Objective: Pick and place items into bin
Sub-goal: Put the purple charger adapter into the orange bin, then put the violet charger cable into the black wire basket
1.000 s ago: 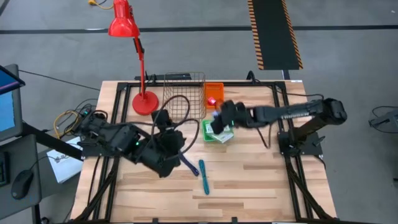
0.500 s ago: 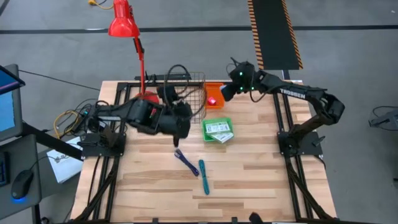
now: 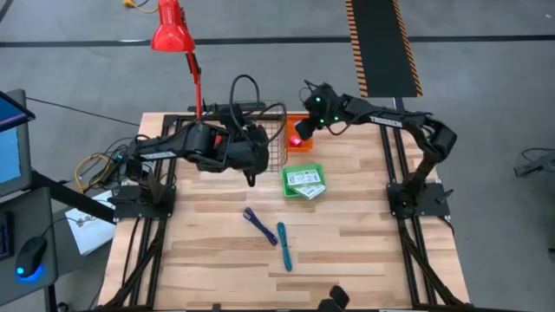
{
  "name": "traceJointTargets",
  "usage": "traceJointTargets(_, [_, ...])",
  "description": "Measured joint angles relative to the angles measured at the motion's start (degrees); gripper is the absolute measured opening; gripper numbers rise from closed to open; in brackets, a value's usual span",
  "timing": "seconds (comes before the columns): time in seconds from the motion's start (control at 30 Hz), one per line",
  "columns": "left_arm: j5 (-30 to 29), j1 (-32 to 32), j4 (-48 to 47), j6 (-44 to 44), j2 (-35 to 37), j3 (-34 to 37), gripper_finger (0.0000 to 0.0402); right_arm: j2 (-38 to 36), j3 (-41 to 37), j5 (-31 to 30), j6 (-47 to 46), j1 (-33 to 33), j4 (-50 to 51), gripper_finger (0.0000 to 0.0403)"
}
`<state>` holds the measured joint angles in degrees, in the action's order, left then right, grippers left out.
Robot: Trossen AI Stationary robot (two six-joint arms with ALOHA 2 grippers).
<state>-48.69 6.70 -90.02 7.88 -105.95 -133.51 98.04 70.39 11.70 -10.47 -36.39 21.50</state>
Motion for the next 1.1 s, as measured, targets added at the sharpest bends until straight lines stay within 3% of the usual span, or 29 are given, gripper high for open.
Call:
traceJointTargets(0.2, [0.1, -0.3, 0.0, 0.0, 0.7, 0.0, 0.0237, 2.4, 2.6, -1.3, 0.4, -0.5, 2.2, 0.0253])
traceJointTargets(0.3, [0.2, -0.3, 0.0, 0.0, 2.1, 0.0, 0.0237, 2.5, 3.0, -1.6, 0.3, -0.5, 2.3, 0.0297])
traceJointTargets(0.43, [0.9, -0.3, 0.0, 1.7, 5.0, 0.0, 0.0237, 2.0, 4.2, -2.7, -0.5, -0.4, 3.4, 0.0317])
traceJointTargets(0.63, [0.5, 0.4, 0.1, 7.6, 11.7, 3.0, 0.0237, -1.7, 4.9, -2.9, -3.4, 1.5, 4.8, 0.0312])
traceJointTargets(0.77, [-2.0, 3.0, 0.8, 13.2, 18.9, 12.9, 0.0237, -5.6, 5.0, -3.0, -7.1, 5.1, 5.4, 0.0304])
traceJointTargets(0.9, [-3.7, 7.3, 9.8, 16.1, 28.4, 29.0, 0.0237, -9.2, 5.0, -5.3, -12.9, 11.9, 5.4, 0.0302])
traceJointTargets(1.1, [1.3, 12.3, 30.9, 16.4, 43.6, 54.1, 0.0237, -11.1, 5.0, -17.6, -25.4, 26.6, 4.7, 0.0302])
